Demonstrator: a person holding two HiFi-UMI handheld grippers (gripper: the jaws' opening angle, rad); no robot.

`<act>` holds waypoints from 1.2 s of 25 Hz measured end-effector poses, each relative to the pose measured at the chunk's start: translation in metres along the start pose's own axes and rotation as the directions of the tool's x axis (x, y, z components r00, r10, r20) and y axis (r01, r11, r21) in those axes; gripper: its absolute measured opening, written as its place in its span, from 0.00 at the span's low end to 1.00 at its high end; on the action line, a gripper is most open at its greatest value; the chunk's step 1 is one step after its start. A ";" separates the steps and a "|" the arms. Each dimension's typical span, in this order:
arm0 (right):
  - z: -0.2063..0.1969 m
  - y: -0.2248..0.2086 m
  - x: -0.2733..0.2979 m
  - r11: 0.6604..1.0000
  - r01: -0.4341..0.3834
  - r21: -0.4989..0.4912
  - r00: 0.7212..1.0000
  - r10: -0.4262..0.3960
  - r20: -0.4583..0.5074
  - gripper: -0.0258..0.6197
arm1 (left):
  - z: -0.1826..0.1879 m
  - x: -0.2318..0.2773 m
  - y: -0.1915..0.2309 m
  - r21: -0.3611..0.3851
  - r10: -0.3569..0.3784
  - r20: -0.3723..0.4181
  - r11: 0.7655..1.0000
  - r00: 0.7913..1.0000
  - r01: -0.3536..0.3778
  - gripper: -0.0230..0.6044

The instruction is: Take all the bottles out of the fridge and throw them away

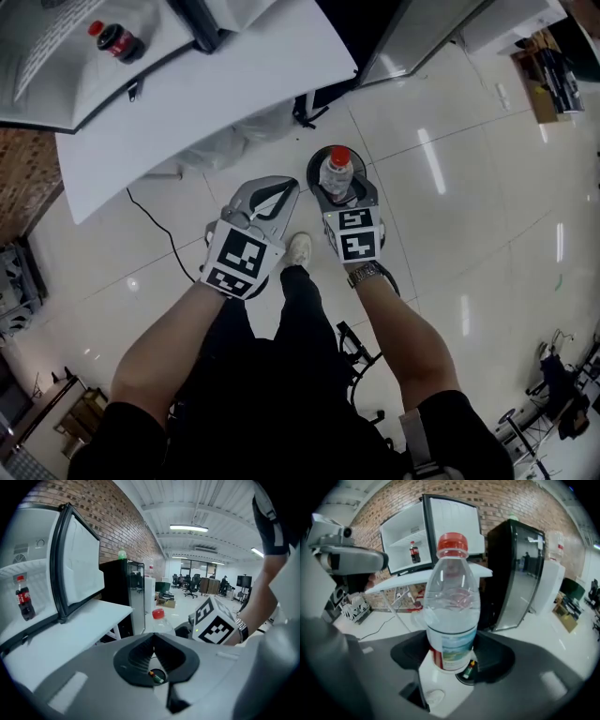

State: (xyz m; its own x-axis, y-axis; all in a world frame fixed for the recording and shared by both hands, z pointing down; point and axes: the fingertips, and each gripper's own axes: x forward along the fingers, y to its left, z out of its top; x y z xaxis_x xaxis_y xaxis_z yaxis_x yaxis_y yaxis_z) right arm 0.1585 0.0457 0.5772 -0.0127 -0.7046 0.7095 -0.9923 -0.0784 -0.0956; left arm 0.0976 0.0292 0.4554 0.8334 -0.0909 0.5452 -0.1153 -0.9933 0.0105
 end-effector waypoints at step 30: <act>-0.236 -0.088 0.178 0.956 0.135 0.261 0.925 -0.027 -0.378 0.51 | -0.151 0.135 -0.020 -0.081 -0.139 -0.191 0.989 0.972 0.126 0.04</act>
State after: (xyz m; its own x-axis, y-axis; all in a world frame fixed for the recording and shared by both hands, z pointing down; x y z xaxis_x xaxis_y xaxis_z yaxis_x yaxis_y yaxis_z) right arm 0.2147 0.0942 0.8768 -0.0314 -0.3834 0.9231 -0.9180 -0.3543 -0.1783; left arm 0.1306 0.0473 0.6552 0.7223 0.0638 0.6887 -0.0531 -0.9877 0.1472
